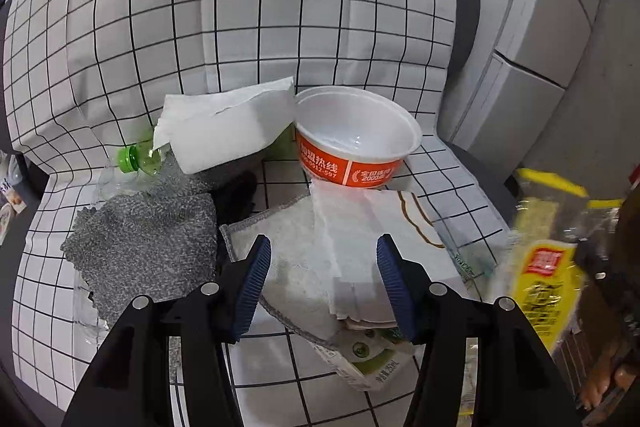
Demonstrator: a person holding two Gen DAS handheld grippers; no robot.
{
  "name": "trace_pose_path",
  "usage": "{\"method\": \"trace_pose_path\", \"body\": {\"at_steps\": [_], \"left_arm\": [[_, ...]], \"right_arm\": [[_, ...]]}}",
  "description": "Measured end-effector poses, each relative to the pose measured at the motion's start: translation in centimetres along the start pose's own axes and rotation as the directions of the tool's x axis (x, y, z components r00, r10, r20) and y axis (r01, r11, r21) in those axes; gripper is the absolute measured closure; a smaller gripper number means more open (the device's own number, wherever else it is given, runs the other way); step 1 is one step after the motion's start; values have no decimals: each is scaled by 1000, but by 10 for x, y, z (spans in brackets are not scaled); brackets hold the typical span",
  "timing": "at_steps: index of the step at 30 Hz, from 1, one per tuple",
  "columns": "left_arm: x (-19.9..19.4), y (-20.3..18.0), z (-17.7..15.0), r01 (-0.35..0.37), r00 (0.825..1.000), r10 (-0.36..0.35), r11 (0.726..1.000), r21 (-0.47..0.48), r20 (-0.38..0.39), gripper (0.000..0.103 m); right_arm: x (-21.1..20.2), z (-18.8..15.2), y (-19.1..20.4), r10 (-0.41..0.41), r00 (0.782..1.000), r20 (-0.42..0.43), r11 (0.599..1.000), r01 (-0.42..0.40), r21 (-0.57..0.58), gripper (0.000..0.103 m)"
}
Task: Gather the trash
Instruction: 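Lift the yellow package with the right tool while the left tool reaches toward the napkins, then grasp the clear plastic wrapper with the left tool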
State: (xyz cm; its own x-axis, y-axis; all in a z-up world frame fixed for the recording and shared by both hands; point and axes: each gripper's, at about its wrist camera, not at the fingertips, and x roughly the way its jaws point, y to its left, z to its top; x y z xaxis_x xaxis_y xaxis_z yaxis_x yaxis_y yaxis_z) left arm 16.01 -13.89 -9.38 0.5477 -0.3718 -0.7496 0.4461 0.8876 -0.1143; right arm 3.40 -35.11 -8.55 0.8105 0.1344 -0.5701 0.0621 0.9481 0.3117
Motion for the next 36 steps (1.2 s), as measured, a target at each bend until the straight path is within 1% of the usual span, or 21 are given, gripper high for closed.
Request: {"method": "trace_pose_path", "body": {"at_steps": [2, 3, 5, 8, 9, 12, 16, 18, 22, 24, 26, 28, 30, 32, 33, 36], "left_arm": [[4, 1, -2, 7, 1000, -7, 1000, -3, -8, 46], [7, 2, -3, 15, 1000, -15, 1000, -6, -14, 46], [12, 4, -4, 38, 999, -38, 999, -13, -33, 47], [22, 3, -4, 77, 995, -79, 997, -22, -66, 46], [26, 1, -4, 91, 993, -92, 996, -18, -75, 46], [36, -7, -1, 111, 989, -110, 994, 0, -96, 46], [48, -18, 3, 107, 989, -102, 994, 37, -111, 46], [51, -22, 5, 134, 984, -128, 990, 41, -126, 46], [50, -30, 3, 221, 968, -211, 973, 64, -135, 49], [50, -30, 2, 253, 961, -243, 966, 57, -135, 49], [52, -30, 1, 269, 956, -262, 962, 40, -132, 49], [51, -30, 2, 292, 950, -287, 956, 19, -120, 58], [50, -33, 3, 295, 950, -292, 955, 15, -107, 71], [52, -39, 3, 261, 959, -255, 965, 30, -126, 101], [53, -42, 3, 242, 963, -236, 969, 38, -128, 101], [45, -43, 3, 223, 971, -217, 974, 50, -100, 102]], "right_arm": [[27, -4, 7, -63, 996, -65, 996, 59, -60, 99], [42, -8, 11, -74, 991, -108, 994, 64, -94, 99], [70, -21, 17, -65, 977, -201, 992, 41, -121, 99], [96, -39, 22, -102, 956, -276, 985, 59, -161, 99], [95, -41, 24, -107, 961, -254, 984, 65, -167, 99], [97, -41, 26, -115, 959, -261, 984, 75, -161, 99], [97, -43, 27, -104, 958, -266, 987, 67, -143, 99], [97, -43, 24, -100, 959, -267, 988, 64, -138, 99], [97, -43, 24, -86, 960, -267, 991, 54, -124, 99], [98, -43, 22, -77, 961, -267, 992, 48, -114, 99], [99, -43, 21, -65, 962, -267, 994, 39, -101, 99], [99, -44, 18, -50, 963, -266, 996, 28, -85, 99], [99, -43, 16, -37, 963, -265, 997, 19, -72, 99], [99, -44, 13, -24, 965, -262, 998, 10, -54, 99], [99, -44, 12, -19, 965, -261, 999, 7, -45, 99], [96, -43, 9, 4, 969, -246, 1000, -8, -16, 99]]}}
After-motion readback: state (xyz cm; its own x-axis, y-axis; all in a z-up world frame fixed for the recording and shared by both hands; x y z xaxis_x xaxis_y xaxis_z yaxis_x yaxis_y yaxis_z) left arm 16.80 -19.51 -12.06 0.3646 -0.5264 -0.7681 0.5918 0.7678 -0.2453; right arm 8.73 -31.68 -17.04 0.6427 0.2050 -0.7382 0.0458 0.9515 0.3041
